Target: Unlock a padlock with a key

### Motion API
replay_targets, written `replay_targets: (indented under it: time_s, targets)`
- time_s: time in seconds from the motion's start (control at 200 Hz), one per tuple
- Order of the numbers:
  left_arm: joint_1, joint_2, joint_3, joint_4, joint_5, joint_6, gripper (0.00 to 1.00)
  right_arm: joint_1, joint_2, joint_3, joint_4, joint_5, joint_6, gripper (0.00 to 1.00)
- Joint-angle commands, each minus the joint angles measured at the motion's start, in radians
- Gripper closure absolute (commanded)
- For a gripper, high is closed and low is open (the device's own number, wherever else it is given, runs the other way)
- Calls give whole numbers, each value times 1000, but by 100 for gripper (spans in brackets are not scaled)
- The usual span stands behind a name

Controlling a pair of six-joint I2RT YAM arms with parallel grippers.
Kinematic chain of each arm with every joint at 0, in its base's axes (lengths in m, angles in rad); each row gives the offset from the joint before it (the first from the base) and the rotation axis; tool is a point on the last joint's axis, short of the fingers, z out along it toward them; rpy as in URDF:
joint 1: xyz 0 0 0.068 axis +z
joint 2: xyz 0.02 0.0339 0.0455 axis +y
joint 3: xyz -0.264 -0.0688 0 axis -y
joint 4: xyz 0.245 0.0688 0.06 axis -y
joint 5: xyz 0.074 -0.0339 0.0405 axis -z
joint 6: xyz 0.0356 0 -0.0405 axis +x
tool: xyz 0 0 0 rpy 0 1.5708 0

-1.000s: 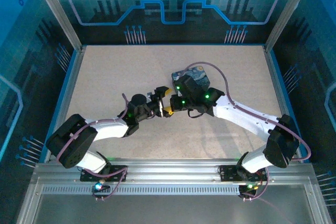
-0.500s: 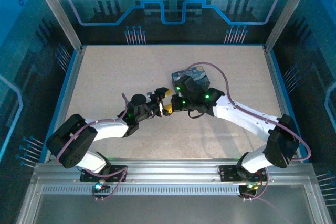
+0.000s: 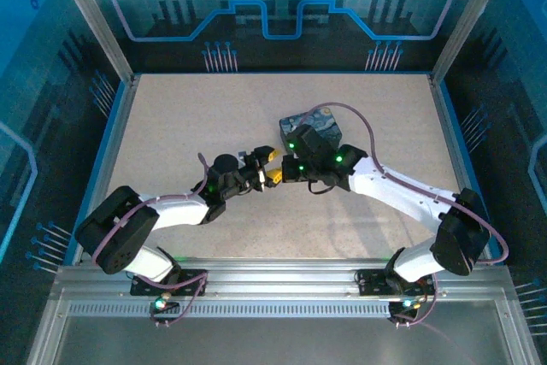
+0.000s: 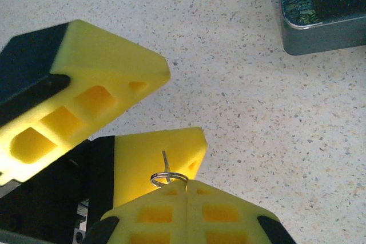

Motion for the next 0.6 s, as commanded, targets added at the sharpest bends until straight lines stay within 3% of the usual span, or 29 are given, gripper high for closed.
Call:
replay_targets:
  time_s: [0.0,0.25,0.595]
  targets:
    - [-5,-21,-13,4,-20,-33,50,12,-25,-17,-7,17,20,100]
    - [-6,-20,-13,3,-20,-30,63,12,-25,-24,-3,8,27,100]
    - [-5,-18,-5,-2,-14,-17,88,7,-33,-28,-2,14,30,100]
